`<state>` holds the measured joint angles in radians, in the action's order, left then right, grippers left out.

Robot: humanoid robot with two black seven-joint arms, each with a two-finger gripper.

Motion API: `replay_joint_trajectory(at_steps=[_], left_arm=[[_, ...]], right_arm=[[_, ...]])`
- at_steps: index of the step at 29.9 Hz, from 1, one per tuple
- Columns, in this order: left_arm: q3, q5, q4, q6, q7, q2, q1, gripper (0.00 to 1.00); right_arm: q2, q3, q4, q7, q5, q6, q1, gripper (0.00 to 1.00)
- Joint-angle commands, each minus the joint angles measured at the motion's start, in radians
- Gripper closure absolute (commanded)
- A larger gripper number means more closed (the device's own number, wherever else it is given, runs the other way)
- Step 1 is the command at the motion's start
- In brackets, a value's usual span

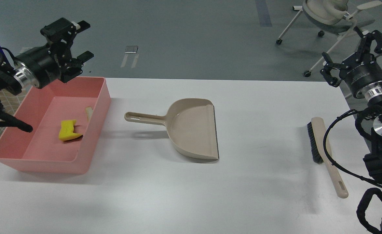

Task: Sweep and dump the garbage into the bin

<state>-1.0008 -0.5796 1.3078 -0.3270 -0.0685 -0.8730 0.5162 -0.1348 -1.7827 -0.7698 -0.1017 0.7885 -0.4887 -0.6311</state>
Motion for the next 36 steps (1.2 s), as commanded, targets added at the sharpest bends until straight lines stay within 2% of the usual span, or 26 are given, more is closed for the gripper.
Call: replay_joint_trajectory(at_steps=[1, 10, 14, 21, 24, 26, 36], left_arm=[[-0.091, 0.064, -0.007, 0.002, 0.001, 0.034, 0.002, 0.02], [-0.199, 0.153, -0.107, 0.019, 0.002, 0.146, 0.002, 0.03], [-0.231, 0.245, -0.252, 0.016, -0.001, 0.288, 0.045, 0.03], [-0.237, 0.386, -0.423, -0.010, -0.013, 0.382, 0.061, 0.02], [-0.237, 0.409, -0.438, -0.046, -0.011, 0.399, 0.059, 0.02], [-0.236, 0.414, -0.443, -0.102, -0.014, 0.413, 0.050, 0.02], [-0.243, 0.504, -0.443, -0.139, -0.011, 0.447, 0.038, 0.02]], right_arm=[[0.000, -0.001, 0.000, -0.001, 0.001, 0.000, -0.019, 0.00], [-0.002, -0.004, -0.017, -0.001, 0.000, 0.000, -0.029, 0.00], [0.000, -0.007, -0.020, -0.001, 0.000, 0.000, -0.045, 0.00], [0.001, -0.007, -0.023, -0.001, -0.035, 0.000, -0.064, 0.00], [0.001, -0.006, -0.031, -0.007, -0.064, 0.000, -0.062, 0.00], [0.000, -0.003, -0.037, -0.010, -0.104, 0.000, -0.059, 0.00], [0.001, -0.001, -0.028, -0.007, -0.167, 0.000, -0.053, 0.00]])
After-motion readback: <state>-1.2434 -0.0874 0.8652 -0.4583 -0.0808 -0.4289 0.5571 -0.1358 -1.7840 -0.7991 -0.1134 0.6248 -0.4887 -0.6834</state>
